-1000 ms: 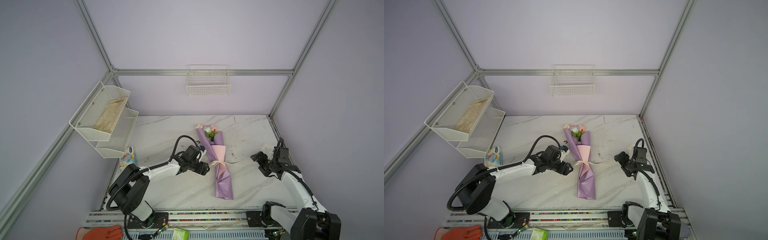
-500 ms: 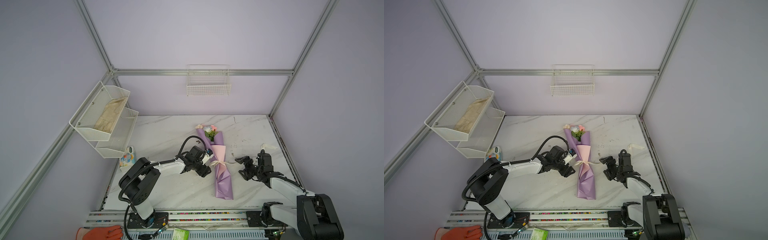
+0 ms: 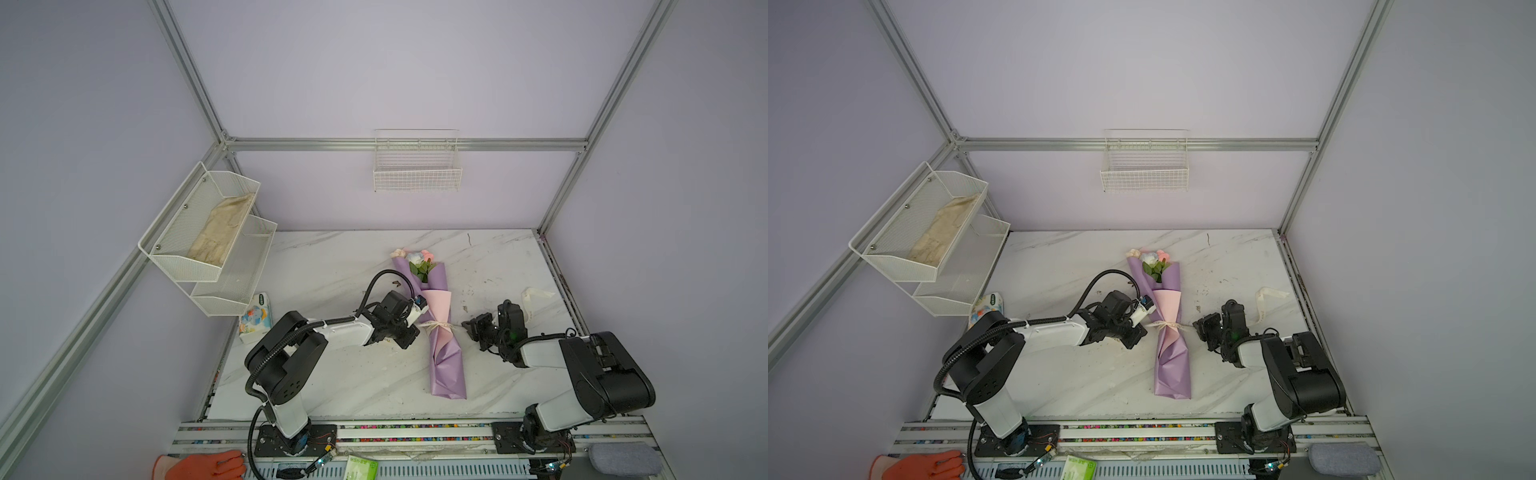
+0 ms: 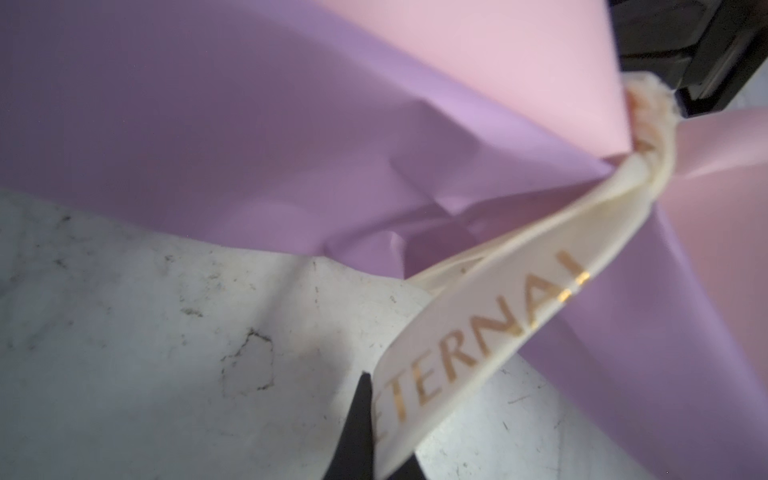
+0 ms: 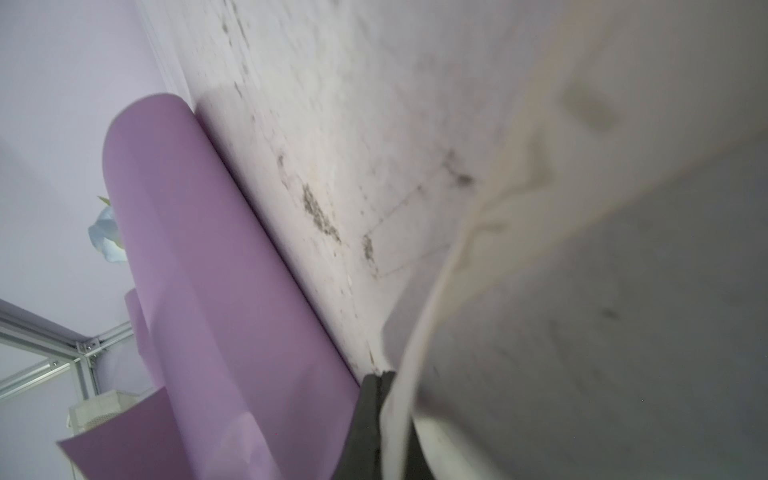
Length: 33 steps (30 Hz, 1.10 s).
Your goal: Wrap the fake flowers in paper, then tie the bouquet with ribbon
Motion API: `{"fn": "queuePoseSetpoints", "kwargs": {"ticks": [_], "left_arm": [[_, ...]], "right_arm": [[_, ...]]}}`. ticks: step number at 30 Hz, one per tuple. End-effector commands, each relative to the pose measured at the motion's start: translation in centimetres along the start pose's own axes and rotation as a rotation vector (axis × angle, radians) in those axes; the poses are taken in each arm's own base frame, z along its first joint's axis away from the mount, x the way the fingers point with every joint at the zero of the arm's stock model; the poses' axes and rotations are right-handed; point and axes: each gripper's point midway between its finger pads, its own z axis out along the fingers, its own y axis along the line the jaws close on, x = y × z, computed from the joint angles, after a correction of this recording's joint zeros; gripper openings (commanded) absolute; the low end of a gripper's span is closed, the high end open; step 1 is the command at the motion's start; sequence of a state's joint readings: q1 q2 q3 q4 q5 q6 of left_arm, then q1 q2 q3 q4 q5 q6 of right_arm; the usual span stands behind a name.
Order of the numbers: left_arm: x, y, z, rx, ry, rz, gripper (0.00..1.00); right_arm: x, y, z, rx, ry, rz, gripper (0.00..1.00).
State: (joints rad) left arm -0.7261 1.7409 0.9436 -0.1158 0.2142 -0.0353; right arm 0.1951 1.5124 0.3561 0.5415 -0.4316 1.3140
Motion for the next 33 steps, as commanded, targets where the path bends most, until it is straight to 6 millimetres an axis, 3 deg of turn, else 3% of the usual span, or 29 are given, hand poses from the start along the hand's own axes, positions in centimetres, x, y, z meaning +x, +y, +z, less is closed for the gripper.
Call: {"fn": "queuePoseSetpoints", "kwargs": {"ticks": [1,7,17,20,24,25,26,28,31,33], "left_arm": [[-1.4,2.8,-2.2,-0.107,-0.034,-0.087,0.0],[3.4,7.3,-3.7,-0.19,0.05,-0.289,0.0],[9.5,12.1,-5.6,-0.263,0.146,-0.548,0.0],[9.9,12.6,-6.1,-0.276,0.143,-0.586,0.0],[9.1,12.1,-6.2,-0.25,0.127,-0.56,0.0],[8.1,11.7,-6.3,-0.228,0.097,-0.531,0.0],[7.1,11.1,-6.7,-0.208,0.065,-0.503,0.01],[5.2,10.4,-7.6,-0.199,0.007,-0.462,0.39],[3.4,10.0,-9.7,-0.218,-0.075,-0.452,0.54],[2.0,10.1,-12.0,-0.251,-0.152,-0.479,0.65]], "right_arm": [[-1.8,1.5,-0.2,0.013,-0.096,-0.059,0.0],[-4.3,2.3,-2.2,0.156,-0.237,-0.239,0.0],[-6.3,2.0,-4.7,0.298,-0.358,-0.349,0.0],[-7.1,2.6,-5.7,0.316,-0.407,-0.374,0.0],[-5.0,4.9,-4.4,0.188,-0.291,-0.453,0.0],[-4.5,5.5,-4.0,0.155,-0.259,-0.471,0.08],[-4.2,5.7,-3.9,0.139,-0.242,-0.477,0.25],[-4.1,6.0,-4.2,0.15,-0.234,-0.471,0.44],[-5.2,6.3,-5.3,0.187,-0.304,-0.451,0.57],[-5.7,6.2,-5.8,0.199,-0.317,-0.418,0.6]]}}
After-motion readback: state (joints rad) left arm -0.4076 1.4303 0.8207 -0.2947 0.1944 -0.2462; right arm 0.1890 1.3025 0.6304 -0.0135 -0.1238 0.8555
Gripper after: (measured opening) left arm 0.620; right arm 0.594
